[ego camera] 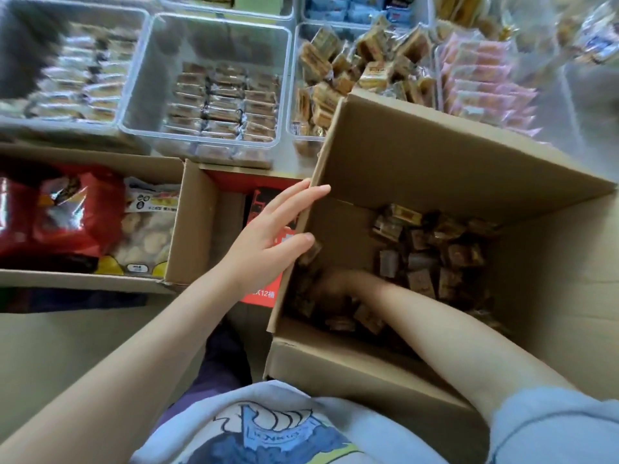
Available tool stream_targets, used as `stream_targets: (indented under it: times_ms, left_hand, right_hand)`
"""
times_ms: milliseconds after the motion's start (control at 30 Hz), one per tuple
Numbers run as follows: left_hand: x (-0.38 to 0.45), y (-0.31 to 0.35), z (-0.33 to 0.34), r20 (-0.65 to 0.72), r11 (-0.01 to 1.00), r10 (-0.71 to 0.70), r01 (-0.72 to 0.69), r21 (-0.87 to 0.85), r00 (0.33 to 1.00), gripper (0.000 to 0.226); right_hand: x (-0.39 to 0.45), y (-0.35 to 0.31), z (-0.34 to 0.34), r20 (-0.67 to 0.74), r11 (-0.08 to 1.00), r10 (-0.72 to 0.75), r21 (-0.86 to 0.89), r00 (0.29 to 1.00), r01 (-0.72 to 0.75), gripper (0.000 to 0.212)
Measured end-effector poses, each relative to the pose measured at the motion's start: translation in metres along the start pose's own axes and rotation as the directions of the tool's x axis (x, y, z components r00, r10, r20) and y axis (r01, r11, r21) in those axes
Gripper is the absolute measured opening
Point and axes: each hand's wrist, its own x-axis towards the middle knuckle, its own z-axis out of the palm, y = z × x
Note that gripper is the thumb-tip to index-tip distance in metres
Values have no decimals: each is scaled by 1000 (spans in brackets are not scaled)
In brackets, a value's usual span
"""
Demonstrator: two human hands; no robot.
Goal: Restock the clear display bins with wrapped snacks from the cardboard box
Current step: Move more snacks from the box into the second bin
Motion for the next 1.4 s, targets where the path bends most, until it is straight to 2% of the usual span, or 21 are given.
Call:
stream_targets:
  times_ms: [67,167,200,267,333,367,433,500,567,633,767,867,967,1067,1167,1233,1300,1400]
  left_hand:
    - [0,1,-6,46,1000,-17,16,14,999,61]
    - [1,7,-21,75,997,-25,30,-69,997,48]
    - [1,10,-26,61,994,-29,35,-108,998,44]
    - [0,17,-38,-1,983,-34,33,-179,999,47]
    - [-2,25,-53,-22,971,-16,10,-240,1000,52]
    - [-3,29,-60,-11,963,4,-7,-268,1000,54]
    - [-4,34,-78,9,948,31,-27,-317,999,57]
    - [-3,33,-98,-30,936,36,-44,-348,999,58]
    - [-1,23,-125,-129,930,34,-78,-358,991,54]
    - [0,5,-160,-193,924,25,-96,-371,981,49]
    - [-6,-56,-252,-188,930,-54,-19,-367,981,38]
    - [-11,-110,-326,-227,937,-100,15,-349,969,46]
    - [-13,-158,-394,-290,961,-128,46,-272,949,41]
    - [-15,-201,-459,-336,990,-110,73,-122,935,42]
    - [-14,-242,-507,-418,983,-43,114,145,907,51]
    - [-10,-268,-524,-414,916,5,162,368,910,66]
    - [-8,-292,-529,-369,813,-2,216,541,930,74]
    - [-9,-320,-524,-322,704,-25,245,666,947,76]
  right_hand:
    - [-24,-8,-37,18,995,22,101,1000,-24,42]
    - [-88,-21,-89,17,905,-98,417,995,82,17]
    - [-112,-25,-103,-6,827,-194,537,981,167,19]
    - [-153,-33,-125,-80,666,-386,665,919,338,33]
    - [-185,-50,-134,-138,542,-491,724,860,426,42]
    - [-196,-62,-135,-179,513,-504,725,845,459,45]
    - [-205,-94,-132,-328,509,-477,653,815,561,48]
    - [-202,-134,-124,-463,595,-446,485,766,640,50]
    - [-188,-175,-117,-528,691,-420,341,738,637,48]
    - [-167,-213,-113,-531,735,-427,267,732,623,42]
    - [-108,-295,-104,-565,797,-412,156,715,583,28]
    - [-52,-368,-93,-551,835,-438,44,710,549,30]
    - [7,-439,-87,-522,843,-464,-11,716,538,31]
    - [56,-497,-89,-607,852,-481,-151,632,502,27]
    - [98,-544,-93,-707,858,-476,-242,523,454,25]
    - [127,-569,-97,-747,855,-476,-270,464,442,25]
    - [153,-591,-100,-762,853,-479,-286,436,437,26]
    - [191,-609,-102,-736,857,-494,-322,463,403,30]
